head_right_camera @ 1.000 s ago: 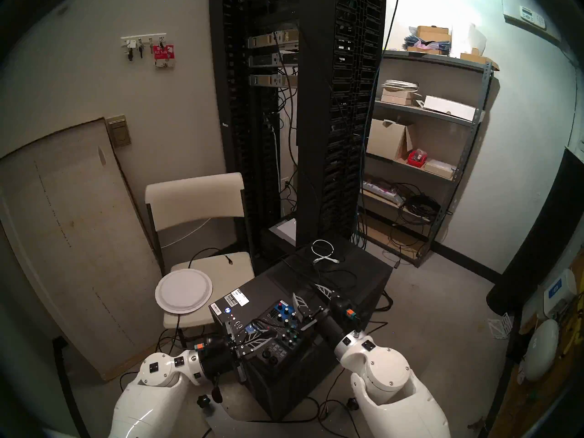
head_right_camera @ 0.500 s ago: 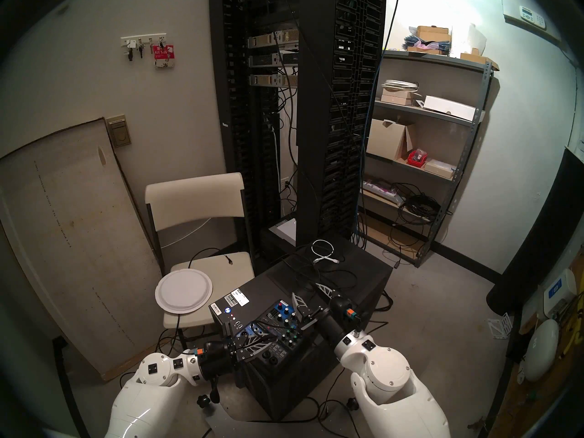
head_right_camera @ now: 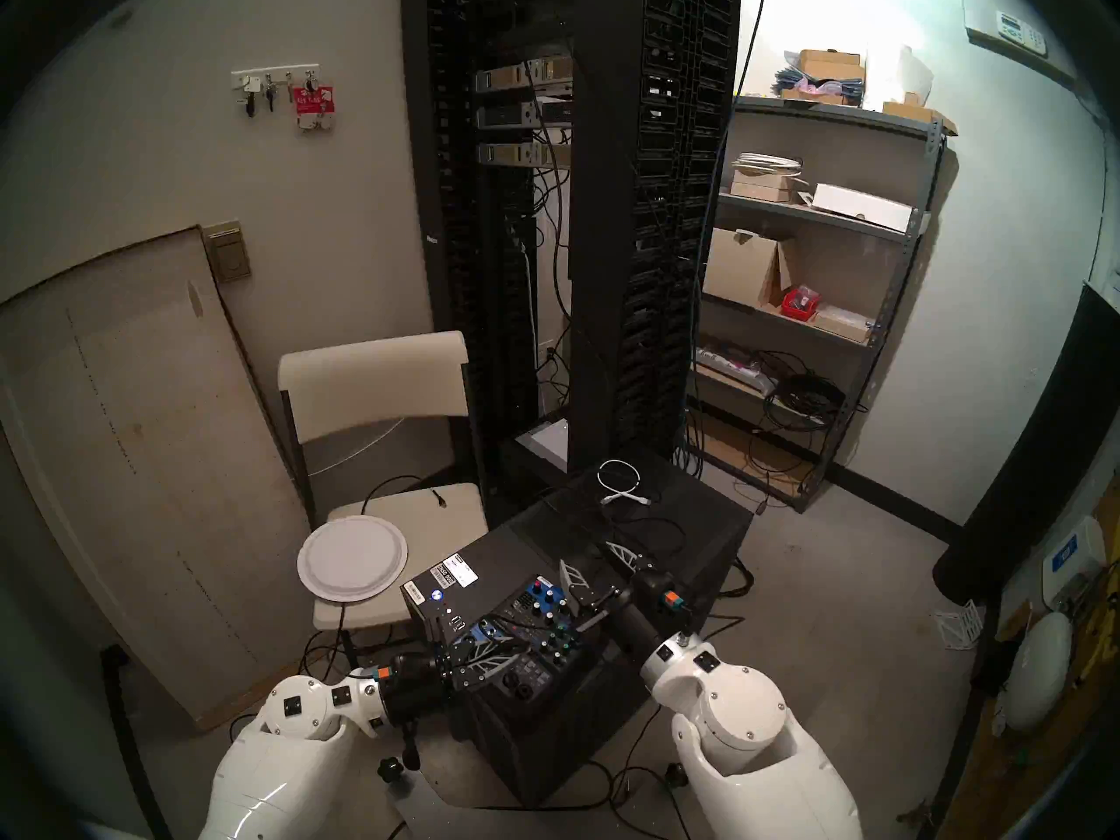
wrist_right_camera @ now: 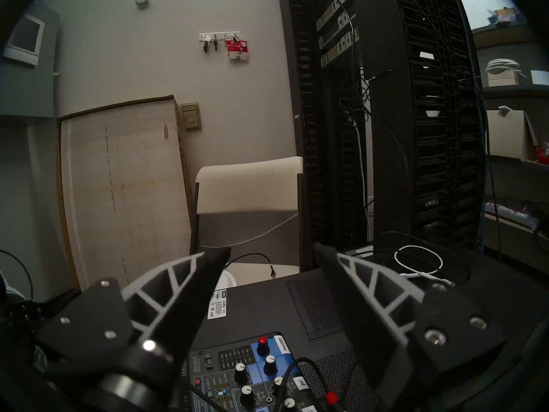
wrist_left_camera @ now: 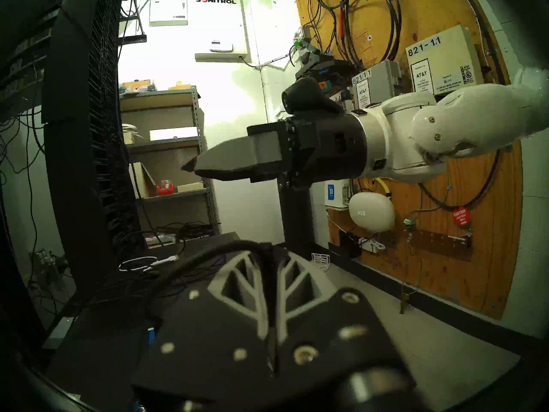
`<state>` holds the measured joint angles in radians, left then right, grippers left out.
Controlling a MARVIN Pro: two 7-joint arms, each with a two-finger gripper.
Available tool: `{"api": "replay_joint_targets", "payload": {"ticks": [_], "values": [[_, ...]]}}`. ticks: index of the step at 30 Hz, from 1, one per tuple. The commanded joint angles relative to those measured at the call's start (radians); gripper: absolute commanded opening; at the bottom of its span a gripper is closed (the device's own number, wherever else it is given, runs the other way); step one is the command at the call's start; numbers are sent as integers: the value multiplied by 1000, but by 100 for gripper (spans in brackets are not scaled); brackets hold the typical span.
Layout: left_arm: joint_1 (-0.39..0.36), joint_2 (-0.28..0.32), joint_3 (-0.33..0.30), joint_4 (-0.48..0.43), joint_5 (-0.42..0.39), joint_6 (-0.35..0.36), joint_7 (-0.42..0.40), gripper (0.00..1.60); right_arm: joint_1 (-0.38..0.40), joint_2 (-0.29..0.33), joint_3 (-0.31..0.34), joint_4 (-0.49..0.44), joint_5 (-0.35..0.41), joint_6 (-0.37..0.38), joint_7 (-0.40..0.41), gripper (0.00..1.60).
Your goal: Insert aux cable
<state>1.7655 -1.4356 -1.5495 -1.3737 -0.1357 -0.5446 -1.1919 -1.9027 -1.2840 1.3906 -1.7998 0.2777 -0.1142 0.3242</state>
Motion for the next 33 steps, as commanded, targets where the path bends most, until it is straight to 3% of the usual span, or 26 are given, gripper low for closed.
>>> {"api": "replay_joint_targets", "payload": {"ticks": [1, 33], "values": [[21, 29, 12, 14, 39, 35, -11, 0, 6, -6, 0, -20, 2, -15, 1, 129], [43, 54, 40, 23, 79, 80, 31, 0, -2, -13, 13, -11, 4, -27, 11, 134]]}}
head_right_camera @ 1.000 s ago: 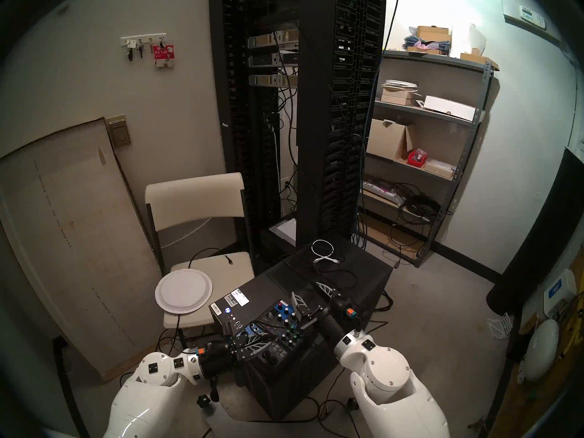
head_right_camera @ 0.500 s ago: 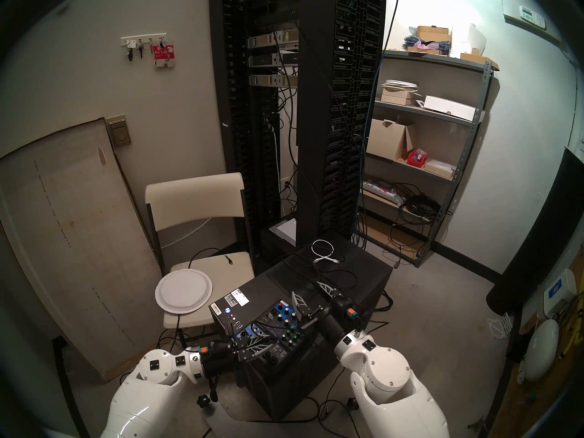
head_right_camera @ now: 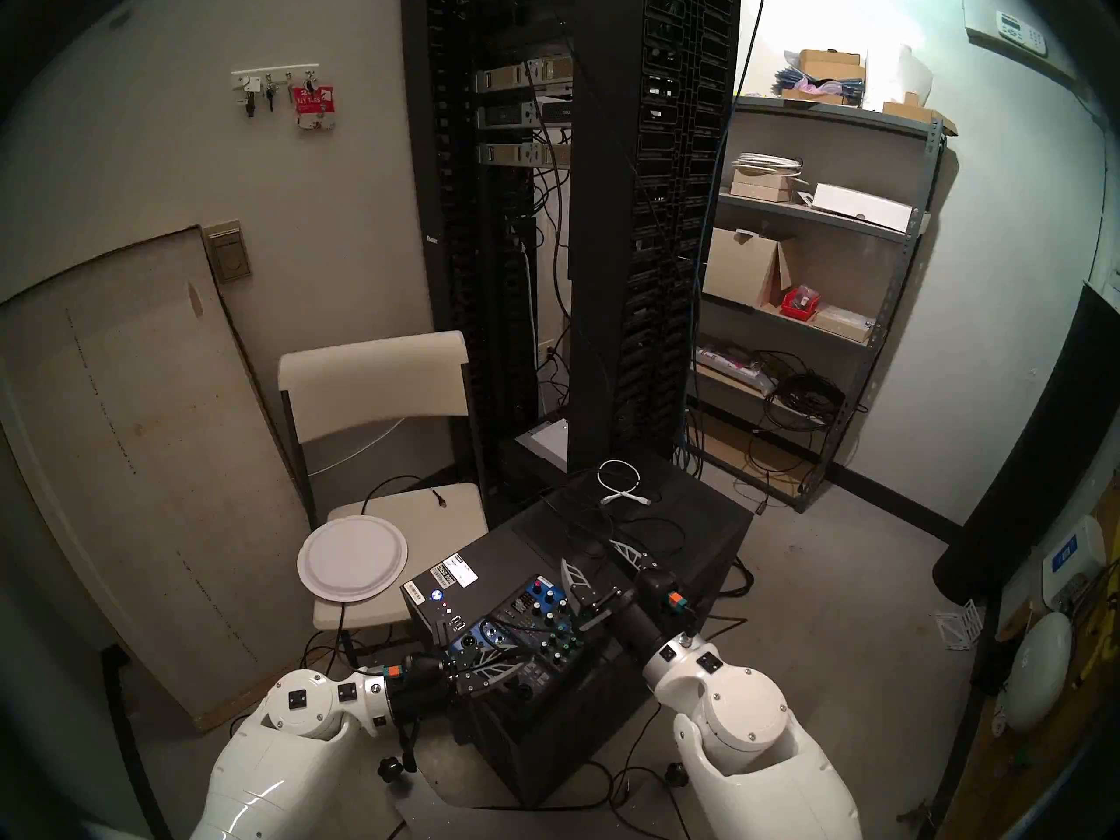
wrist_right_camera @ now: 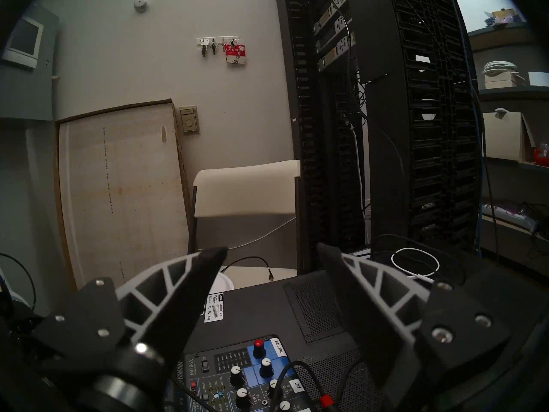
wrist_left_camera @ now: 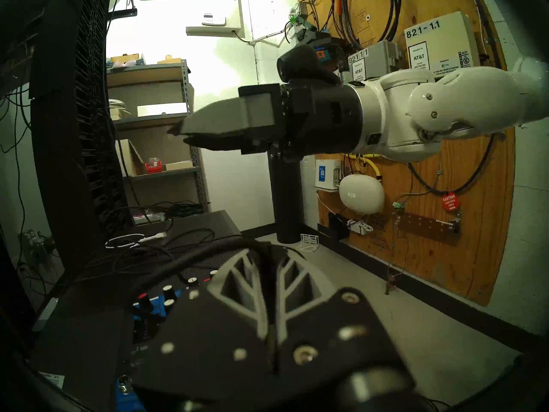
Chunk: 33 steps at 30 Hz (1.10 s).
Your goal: Insert aux cable
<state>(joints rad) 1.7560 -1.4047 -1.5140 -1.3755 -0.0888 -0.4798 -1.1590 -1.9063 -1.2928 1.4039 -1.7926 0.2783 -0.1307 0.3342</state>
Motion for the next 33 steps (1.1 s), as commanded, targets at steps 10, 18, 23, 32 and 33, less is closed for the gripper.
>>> {"api": "replay_joint_targets", "payload": {"ticks": [10, 18, 23, 32, 33], "values": [[44, 20, -5, 18, 3, 28, 13, 0, 5, -5, -1, -18, 2, -7, 7, 141], [41, 19, -6, 7, -17, 39, 7, 18, 7, -6, -2, -18, 1, -2, 11, 147], [41, 16, -6, 1, -30, 54, 0, 38, 8, -7, -3, -17, 1, -1, 12, 156], [43, 6, -15, 1, -39, 66, -2, 80, 7, -8, -2, -20, 1, 3, 13, 159], [41, 6, -15, 2, -40, 68, -5, 98, 6, -7, -2, -20, 1, 4, 14, 159]]}}
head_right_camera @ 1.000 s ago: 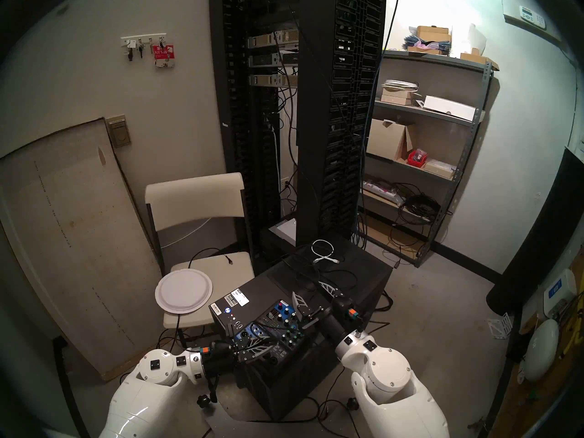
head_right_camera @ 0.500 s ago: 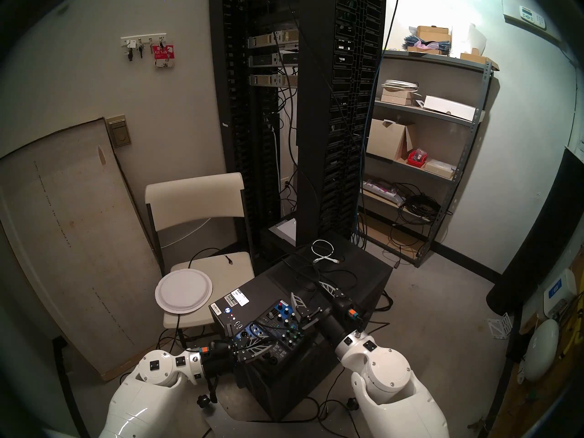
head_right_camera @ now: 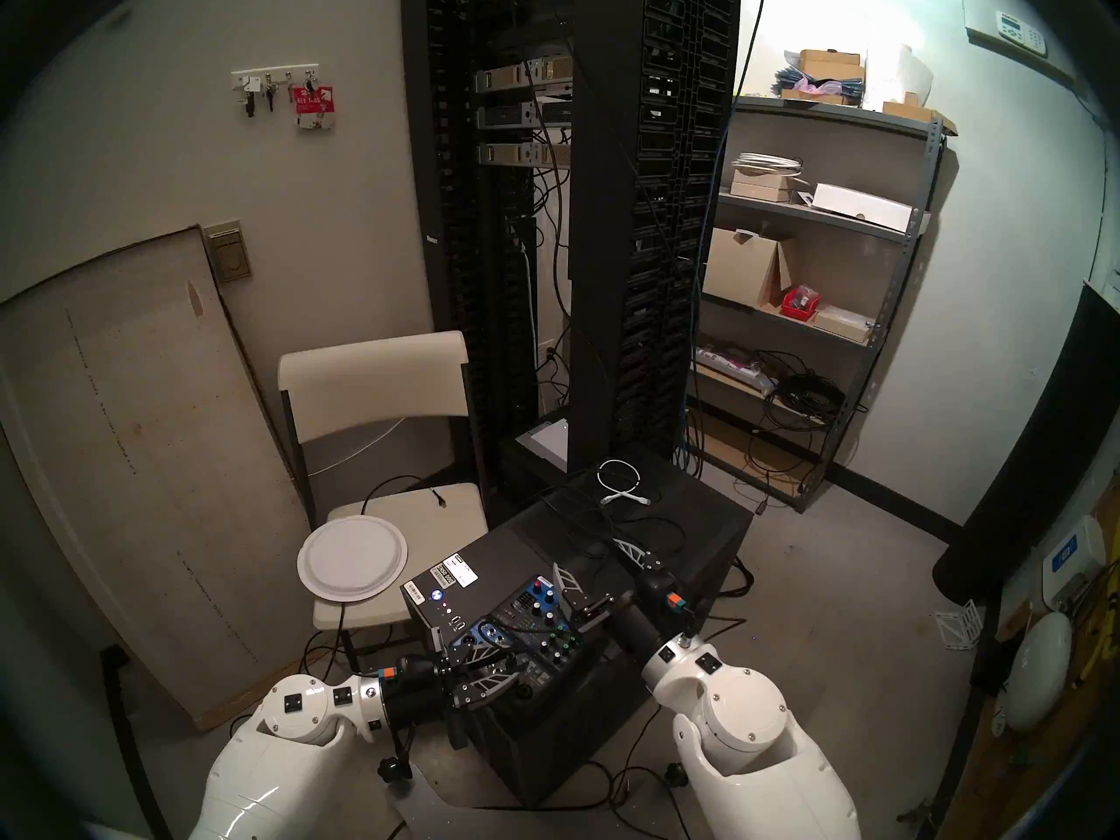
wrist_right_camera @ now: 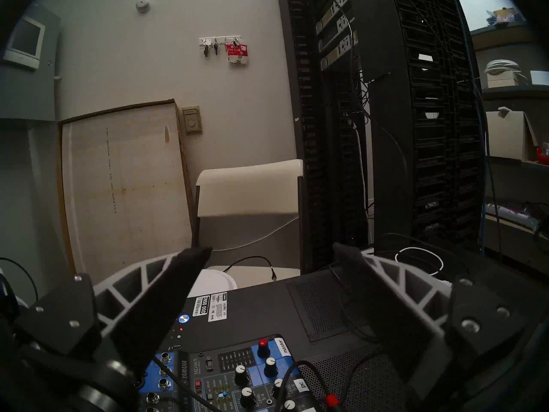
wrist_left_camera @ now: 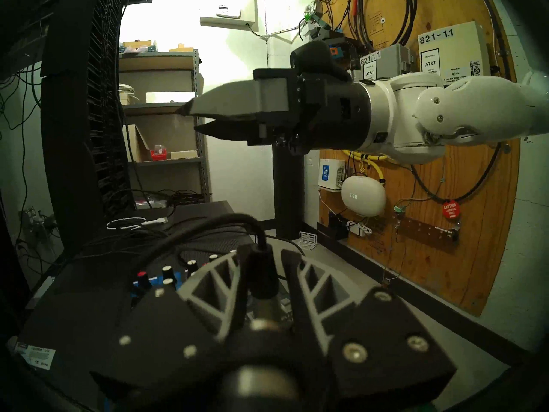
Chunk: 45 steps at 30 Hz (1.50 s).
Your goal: Insert aux cable
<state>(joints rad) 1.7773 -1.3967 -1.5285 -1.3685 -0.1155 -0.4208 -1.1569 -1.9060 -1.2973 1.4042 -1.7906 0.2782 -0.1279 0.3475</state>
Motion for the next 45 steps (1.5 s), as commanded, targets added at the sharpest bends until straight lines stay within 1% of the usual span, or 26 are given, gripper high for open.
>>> {"api": "replay_joint_targets", "payload": {"ticks": [1, 2, 4, 6, 10, 11, 13, 15, 16, 17, 18, 20, 24, 26, 30, 42, 45], "values": [[19, -2, -1, -5, -14, 9, -8, 110, 6, -3, -2, -23, 1, 1, 0, 158], [21, -5, -3, -4, -15, 4, -6, 106, 6, -3, -2, -23, 1, 2, 1, 158], [23, -9, -7, -6, -15, 5, -1, 104, 6, -3, -2, -23, 1, 2, 2, 159], [19, -9, -7, -7, -22, 10, -10, 109, 6, -3, -3, -23, 1, 1, 2, 159], [26, -13, -15, -18, -24, 15, -5, 128, 6, -4, -3, -22, 1, 1, 3, 159], [26, -13, -16, -18, -24, 15, -7, 130, 5, -4, -3, -22, 1, 0, 3, 159], [26, -16, -20, -16, -27, 10, -8, 128, 5, -4, -4, -22, 0, 1, 4, 159], [30, -17, -26, -30, -31, 19, -6, 130, 6, -4, -4, -21, 0, 0, 4, 160], [31, -16, -28, -36, -32, 23, -7, 135, 6, -5, -4, -21, -1, 0, 4, 160], [33, -16, -30, -41, -31, 25, -8, 136, 6, -4, -4, -21, -1, 0, 4, 160], [34, -15, -31, -43, -32, 26, -9, 133, 6, -5, -5, -22, -1, 0, 4, 160], [43, -14, -39, -53, -36, 24, -8, 134, 6, -5, -5, -21, 0, 0, 5, 160], [59, -5, -53, -85, -50, 40, -18, 141, 6, -5, -5, -20, -1, 0, 6, 160], [68, -2, -59, -97, -51, 45, -18, 138, 6, -5, -6, -20, -1, -1, 6, 160], [84, 4, -71, -100, -56, 47, -26, 140, 8, -5, -7, -19, -1, -1, 7, 160], [142, 19, -144, -173, -94, 71, -34, 145, 14, -7, -12, -18, -6, 0, 6, 160], [149, 23, -162, -195, -107, 81, -38, 142, 16, -8, -14, -18, -6, 1, 5, 160]]}}
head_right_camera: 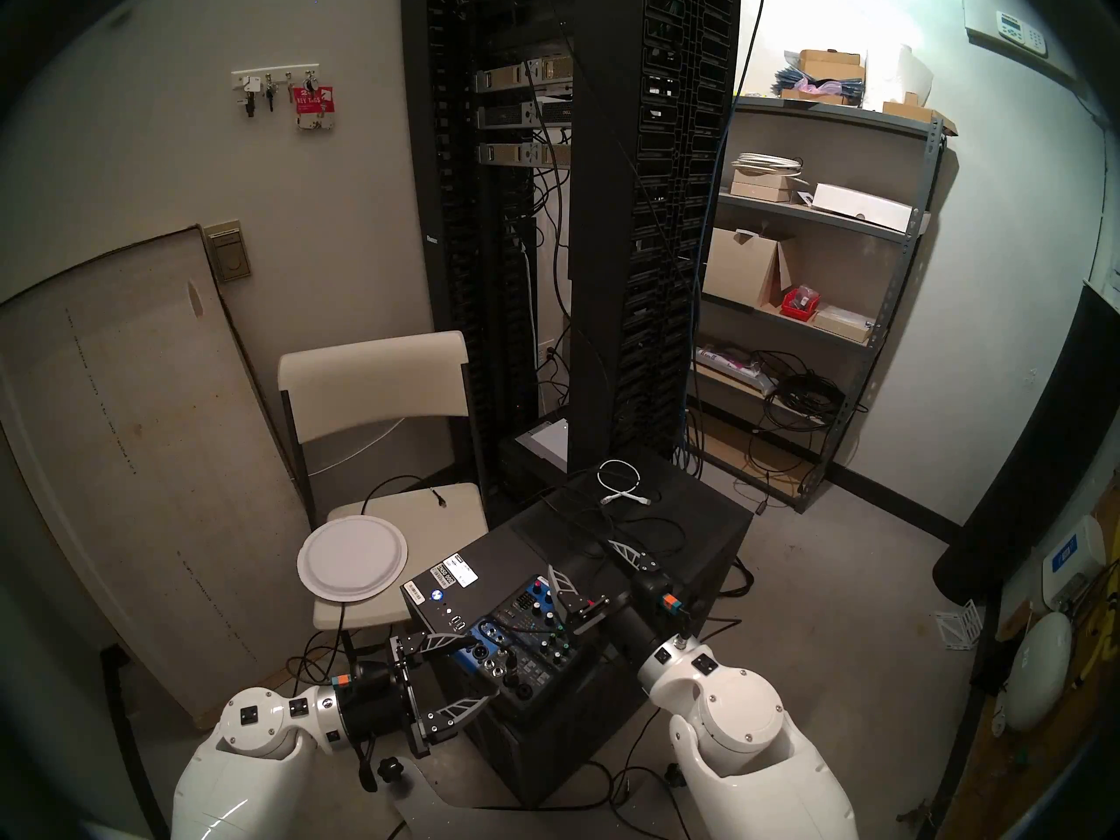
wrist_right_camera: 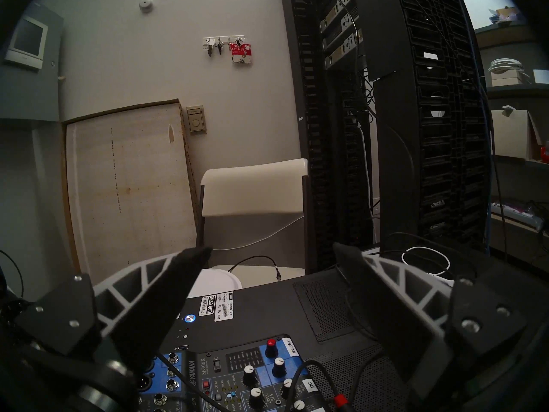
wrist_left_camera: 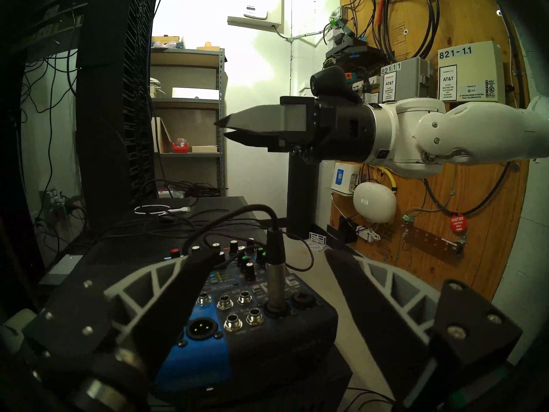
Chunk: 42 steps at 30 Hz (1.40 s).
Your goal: Insert aux cable
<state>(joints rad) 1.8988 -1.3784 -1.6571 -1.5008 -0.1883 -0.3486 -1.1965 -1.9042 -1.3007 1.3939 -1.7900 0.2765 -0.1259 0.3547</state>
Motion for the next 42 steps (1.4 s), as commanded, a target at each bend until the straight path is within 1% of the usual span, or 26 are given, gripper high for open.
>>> {"api": "replay_joint_targets", "payload": {"ticks": [1, 4, 6, 11, 14, 16, 19, 21, 29, 33, 42], "values": [[30, 5, -38, -70, -38, 13, 0, 142, 14, -4, -4, -18, -5, -1, -2, 160], [35, 7, -60, -73, -46, 11, 3, 144, 16, -5, -6, -19, -6, 0, -3, 160], [36, 10, -79, -74, -48, 6, 7, 140, 18, -5, -7, -19, -8, 0, -5, 160], [0, -4, -104, -64, -50, 3, 38, 144, 19, -8, -7, -19, -12, -1, -9, 160], [-24, -11, -107, -62, -56, 11, 52, 146, 22, -12, -7, -17, -17, -3, -16, 160], [-43, -14, -107, -53, -53, 9, 61, 144, 25, -15, -6, -14, -20, -5, -20, 160], [-67, -25, -112, -53, -51, 14, 86, 150, 27, -19, -1, -13, -23, -10, -32, 160], [-83, -28, -115, -47, -52, 15, 98, 147, 28, -19, 2, -10, -21, -12, -35, 160], [-150, -31, -130, -16, -51, 28, 139, 150, 23, -25, 24, -10, -17, -21, -55, 160], [-171, -32, -132, -9, -45, 28, 152, 149, 23, -25, 35, -8, -11, -27, -59, 160], [-212, -38, -127, 10, -31, 21, 177, 152, 24, -25, 61, -7, -6, -35, -75, 160]]}}
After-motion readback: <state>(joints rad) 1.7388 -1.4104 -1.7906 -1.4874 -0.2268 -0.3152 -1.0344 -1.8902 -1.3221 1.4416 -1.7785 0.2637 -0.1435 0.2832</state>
